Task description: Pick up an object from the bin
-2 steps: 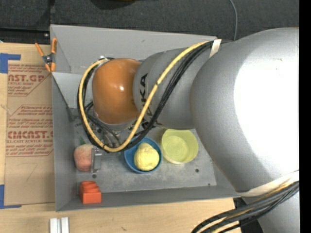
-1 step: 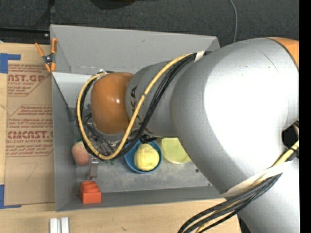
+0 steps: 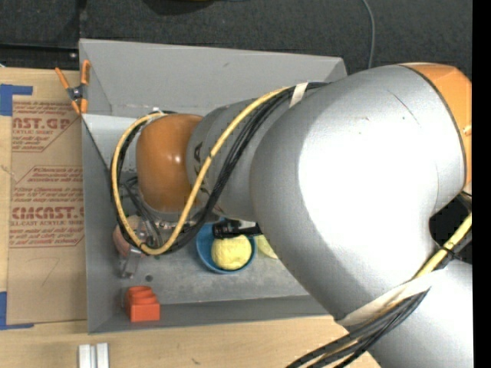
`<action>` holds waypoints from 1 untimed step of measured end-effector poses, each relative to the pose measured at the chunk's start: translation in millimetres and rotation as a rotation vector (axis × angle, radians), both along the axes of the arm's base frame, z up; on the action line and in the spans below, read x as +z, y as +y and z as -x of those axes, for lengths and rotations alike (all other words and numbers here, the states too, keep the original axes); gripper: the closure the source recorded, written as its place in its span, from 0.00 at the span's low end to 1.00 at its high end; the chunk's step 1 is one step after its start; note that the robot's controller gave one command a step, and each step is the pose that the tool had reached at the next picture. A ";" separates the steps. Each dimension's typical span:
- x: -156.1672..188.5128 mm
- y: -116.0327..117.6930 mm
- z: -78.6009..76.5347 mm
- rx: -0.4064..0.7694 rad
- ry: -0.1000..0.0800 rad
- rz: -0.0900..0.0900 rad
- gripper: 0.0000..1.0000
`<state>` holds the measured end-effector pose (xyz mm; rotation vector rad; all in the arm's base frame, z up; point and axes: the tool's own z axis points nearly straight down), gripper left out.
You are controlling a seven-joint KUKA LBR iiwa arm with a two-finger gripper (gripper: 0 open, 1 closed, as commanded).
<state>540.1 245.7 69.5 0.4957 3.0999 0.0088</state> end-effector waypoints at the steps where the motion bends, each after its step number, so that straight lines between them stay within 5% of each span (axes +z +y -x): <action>1: -2.0 -10.9 -1.6 0.241 0.008 0.000 1.00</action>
Offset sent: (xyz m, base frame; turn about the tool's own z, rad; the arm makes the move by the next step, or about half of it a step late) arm 0.0000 0.0000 0.0000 0.0000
